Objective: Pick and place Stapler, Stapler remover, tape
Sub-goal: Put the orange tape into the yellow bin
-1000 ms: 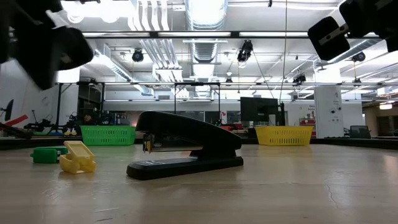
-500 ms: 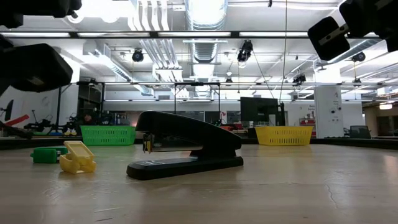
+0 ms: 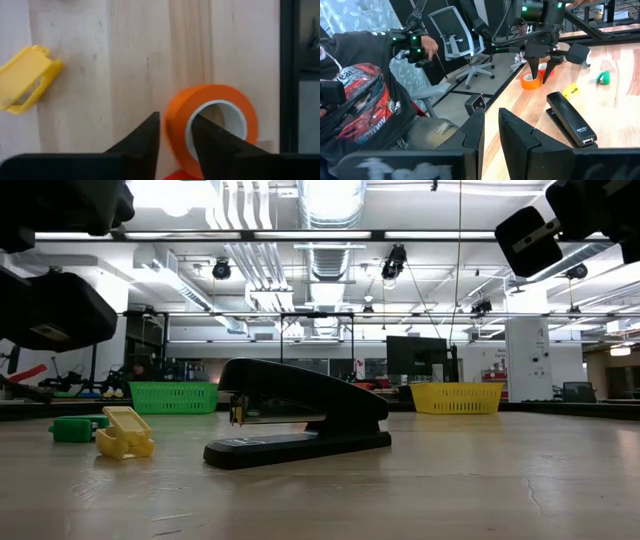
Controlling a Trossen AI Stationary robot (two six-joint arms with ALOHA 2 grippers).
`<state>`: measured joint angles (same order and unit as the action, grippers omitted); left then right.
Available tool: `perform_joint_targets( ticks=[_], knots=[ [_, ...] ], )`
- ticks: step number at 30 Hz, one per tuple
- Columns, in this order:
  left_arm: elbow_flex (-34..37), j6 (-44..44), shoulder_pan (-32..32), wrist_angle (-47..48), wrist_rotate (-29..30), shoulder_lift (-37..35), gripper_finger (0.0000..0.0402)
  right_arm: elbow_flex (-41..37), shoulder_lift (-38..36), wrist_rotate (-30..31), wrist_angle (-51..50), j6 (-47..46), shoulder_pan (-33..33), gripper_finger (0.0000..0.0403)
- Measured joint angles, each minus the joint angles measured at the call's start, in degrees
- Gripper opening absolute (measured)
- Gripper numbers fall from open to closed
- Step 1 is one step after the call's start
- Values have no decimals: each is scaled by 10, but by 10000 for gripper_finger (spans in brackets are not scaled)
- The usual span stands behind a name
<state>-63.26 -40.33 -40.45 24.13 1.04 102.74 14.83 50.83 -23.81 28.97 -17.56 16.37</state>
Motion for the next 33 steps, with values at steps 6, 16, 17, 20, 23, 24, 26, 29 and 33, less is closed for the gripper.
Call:
perform_joint_targets(
  ticks=[6,16,17,20,23,24,26,29,33],
  knots=[
    [-13,-1,0,-5,1,0,29,0,0,0,0,1,0,54],
    [-31,-3,23,5,32,-5,39,0,0,19,0,17,0,54],
    [-33,-2,26,5,45,-9,43,0,0,19,0,17,0,54],
    [-37,19,32,4,108,-24,45,0,0,19,0,15,0,54],
    [-40,57,33,0,228,-37,37,0,0,20,0,15,0,54],
    [-43,72,34,-6,271,-41,35,-1,0,20,0,15,0,54],
    [-45,109,36,-29,360,-47,33,-1,0,20,0,15,0,54],
    [-45,168,42,-88,476,-48,41,-1,0,25,1,13,0,54],
    [-41,258,67,-176,541,-47,48,-1,0,38,1,13,0,54]
  ],
)
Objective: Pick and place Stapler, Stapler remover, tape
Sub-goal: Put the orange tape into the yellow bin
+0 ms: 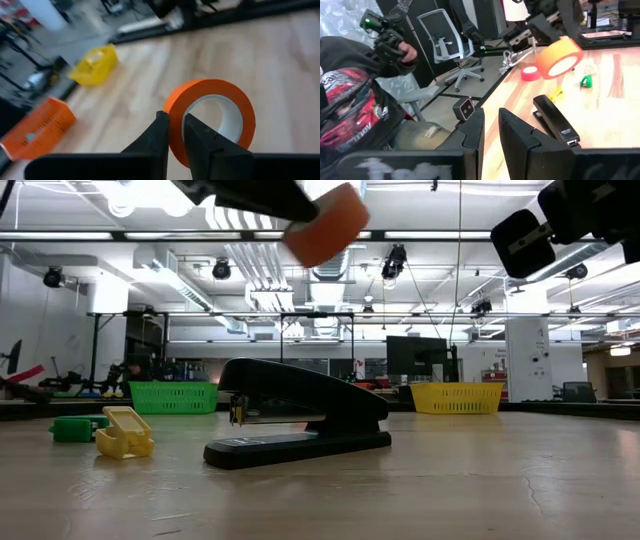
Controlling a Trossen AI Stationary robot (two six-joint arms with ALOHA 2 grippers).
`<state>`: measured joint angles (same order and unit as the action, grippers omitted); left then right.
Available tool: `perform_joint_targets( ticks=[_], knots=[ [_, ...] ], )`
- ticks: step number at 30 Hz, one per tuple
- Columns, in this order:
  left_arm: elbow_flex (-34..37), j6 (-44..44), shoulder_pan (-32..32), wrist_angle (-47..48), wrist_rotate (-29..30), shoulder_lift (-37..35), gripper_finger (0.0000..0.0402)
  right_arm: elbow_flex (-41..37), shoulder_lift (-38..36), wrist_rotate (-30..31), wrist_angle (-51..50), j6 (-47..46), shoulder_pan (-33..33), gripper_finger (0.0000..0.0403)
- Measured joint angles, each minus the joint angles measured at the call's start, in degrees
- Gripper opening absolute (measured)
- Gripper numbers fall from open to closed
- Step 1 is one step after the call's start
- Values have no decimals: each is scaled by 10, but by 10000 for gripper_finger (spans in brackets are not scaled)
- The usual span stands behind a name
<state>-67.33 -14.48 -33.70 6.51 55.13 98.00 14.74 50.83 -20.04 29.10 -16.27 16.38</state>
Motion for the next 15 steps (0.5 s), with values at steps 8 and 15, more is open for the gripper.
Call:
perform_joint_targets(
  ticks=[8,15],
  knots=[
    [1,111,76,-170,-2,1,38,-1,17,72,3,2,0,98],
    [1,150,108,-249,-60,1,46,-1,52,112,61,26,0,180]
  ],
)
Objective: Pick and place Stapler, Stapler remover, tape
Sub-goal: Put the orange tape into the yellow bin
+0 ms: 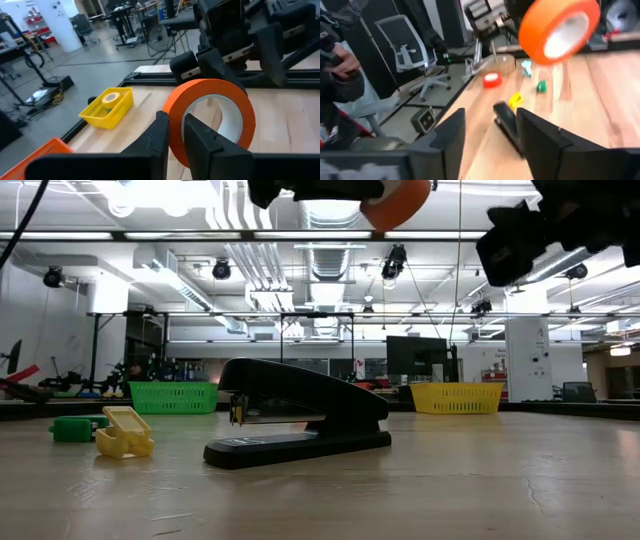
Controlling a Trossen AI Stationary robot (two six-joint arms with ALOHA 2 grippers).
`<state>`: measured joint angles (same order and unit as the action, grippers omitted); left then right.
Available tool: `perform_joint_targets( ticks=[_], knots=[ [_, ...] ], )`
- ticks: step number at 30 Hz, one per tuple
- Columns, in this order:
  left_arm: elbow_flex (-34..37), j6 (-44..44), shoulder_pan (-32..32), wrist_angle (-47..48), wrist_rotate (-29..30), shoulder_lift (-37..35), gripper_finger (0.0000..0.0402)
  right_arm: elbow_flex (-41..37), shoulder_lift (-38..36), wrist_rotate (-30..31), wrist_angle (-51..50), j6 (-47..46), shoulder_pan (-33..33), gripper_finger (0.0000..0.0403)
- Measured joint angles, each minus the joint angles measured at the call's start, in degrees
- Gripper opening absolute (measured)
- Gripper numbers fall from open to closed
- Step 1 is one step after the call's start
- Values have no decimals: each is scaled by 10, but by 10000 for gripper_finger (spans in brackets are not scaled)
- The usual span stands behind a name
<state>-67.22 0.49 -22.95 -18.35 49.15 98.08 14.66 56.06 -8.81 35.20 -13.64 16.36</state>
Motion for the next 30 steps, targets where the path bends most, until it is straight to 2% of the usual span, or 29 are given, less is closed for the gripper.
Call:
perform_joint_targets(
  ticks=[4,10,15,30],
  knots=[
    [0,3,3,-23,-33,0,41,0,22,1,75,6,-1,197],
    [0,4,4,-45,-39,0,46,0,74,67,154,17,-1,201],
    [0,-1,4,-50,-46,4,43,3,122,73,216,18,-1,201],
    [1,24,10,-91,-58,33,48,70,201,53,224,38,-15,199]
  ],
)
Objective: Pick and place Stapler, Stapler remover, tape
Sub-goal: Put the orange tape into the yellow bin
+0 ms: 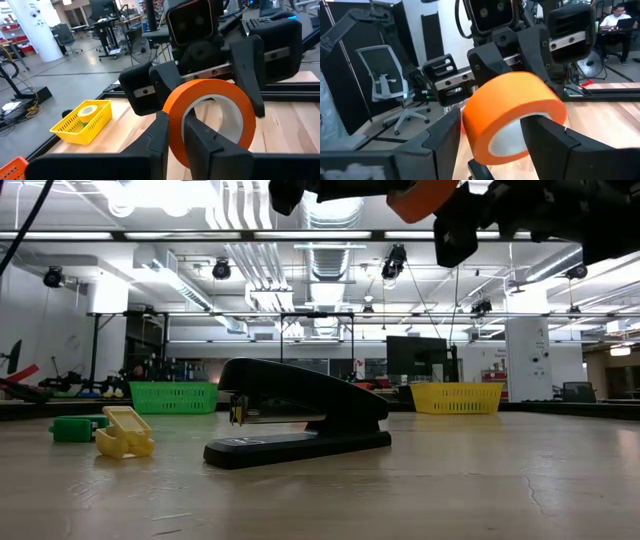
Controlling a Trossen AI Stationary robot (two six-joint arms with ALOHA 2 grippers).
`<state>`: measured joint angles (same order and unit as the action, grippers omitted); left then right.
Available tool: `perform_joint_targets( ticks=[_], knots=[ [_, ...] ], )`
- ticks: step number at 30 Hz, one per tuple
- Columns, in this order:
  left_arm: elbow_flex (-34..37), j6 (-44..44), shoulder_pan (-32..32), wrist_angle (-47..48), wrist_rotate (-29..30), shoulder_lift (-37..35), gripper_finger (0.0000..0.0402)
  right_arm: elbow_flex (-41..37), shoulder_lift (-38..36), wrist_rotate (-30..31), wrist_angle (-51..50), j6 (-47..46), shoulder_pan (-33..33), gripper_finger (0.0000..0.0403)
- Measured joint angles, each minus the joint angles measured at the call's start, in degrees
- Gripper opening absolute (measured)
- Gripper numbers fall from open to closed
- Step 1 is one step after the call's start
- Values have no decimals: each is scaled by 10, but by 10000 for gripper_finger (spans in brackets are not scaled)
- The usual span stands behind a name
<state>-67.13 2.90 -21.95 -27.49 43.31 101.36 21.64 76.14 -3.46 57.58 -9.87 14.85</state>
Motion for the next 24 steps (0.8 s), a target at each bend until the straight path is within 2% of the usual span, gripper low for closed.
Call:
perform_joint_targets(
  ticks=[7,15,20,24],
  knots=[
    [0,22,0,-7,1,-1,47,3,13,-2,-1,0,0,165],
    [0,28,1,-10,0,-2,57,3,11,-21,1,2,0,100],
    [0,-11,2,-14,0,-2,66,3,11,-21,0,0,0,60],
    [0,-32,3,-20,-1,-6,79,3,7,-21,-4,-2,0,48]
  ],
)
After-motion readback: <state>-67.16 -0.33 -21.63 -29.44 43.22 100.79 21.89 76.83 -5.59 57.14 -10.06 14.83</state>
